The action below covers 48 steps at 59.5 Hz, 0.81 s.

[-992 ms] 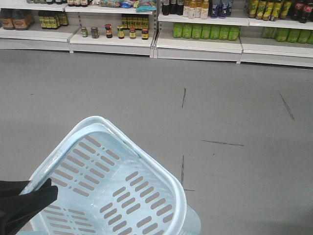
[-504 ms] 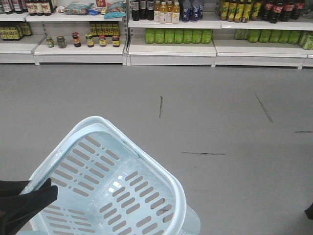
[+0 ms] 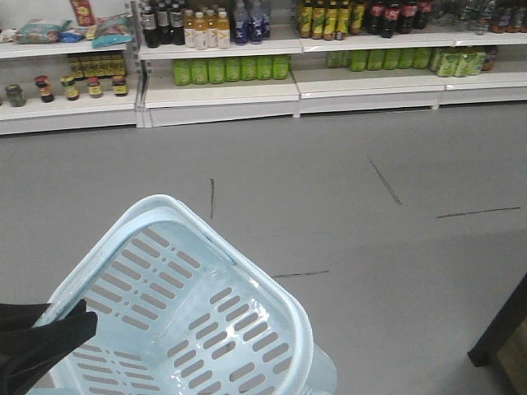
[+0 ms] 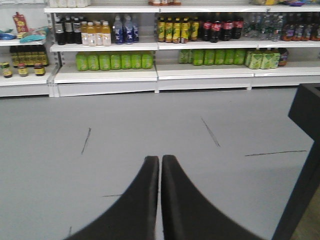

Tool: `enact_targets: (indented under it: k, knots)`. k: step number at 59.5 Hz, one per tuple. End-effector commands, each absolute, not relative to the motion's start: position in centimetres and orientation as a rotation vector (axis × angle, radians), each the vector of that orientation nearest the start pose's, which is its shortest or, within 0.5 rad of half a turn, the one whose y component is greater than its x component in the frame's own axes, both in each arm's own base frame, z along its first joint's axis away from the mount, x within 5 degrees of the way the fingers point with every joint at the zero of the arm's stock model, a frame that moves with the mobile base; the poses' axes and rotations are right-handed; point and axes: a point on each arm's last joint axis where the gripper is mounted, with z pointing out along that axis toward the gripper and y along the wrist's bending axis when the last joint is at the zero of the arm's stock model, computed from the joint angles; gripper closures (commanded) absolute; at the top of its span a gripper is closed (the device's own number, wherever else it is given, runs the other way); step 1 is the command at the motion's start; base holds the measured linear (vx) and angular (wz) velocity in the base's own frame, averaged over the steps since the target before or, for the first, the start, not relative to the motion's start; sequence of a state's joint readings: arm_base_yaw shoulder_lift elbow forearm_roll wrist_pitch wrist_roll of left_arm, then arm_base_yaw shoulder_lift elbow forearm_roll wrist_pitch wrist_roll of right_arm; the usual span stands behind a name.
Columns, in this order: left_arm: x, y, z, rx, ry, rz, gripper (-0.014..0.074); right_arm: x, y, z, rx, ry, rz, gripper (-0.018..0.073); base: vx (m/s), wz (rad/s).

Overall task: Pick three apples into basket with both arms
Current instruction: 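Turn the base toward the table with apples and oranges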

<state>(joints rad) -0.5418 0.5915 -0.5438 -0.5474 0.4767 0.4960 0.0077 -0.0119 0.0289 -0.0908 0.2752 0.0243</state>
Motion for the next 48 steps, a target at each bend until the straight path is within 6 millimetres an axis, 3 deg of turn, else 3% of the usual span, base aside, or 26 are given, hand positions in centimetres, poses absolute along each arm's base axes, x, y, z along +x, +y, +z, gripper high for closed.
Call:
enact_targets:
  k: [1, 48]
  knots:
    - [9.44, -7.93, 32.89, 0.593, 1.771, -0.612, 0.0602, 5.56, -0.14, 18.21, -0.055, 1.704, -0.068, 0.0551, 0.23, -0.49]
    - [9.45, -7.93, 32.89, 0.593, 1.771, -0.612, 0.0602, 5.56, -0.14, 18.21, -0.055, 1.704, -0.068, 0.0551, 0.19, -0.66]
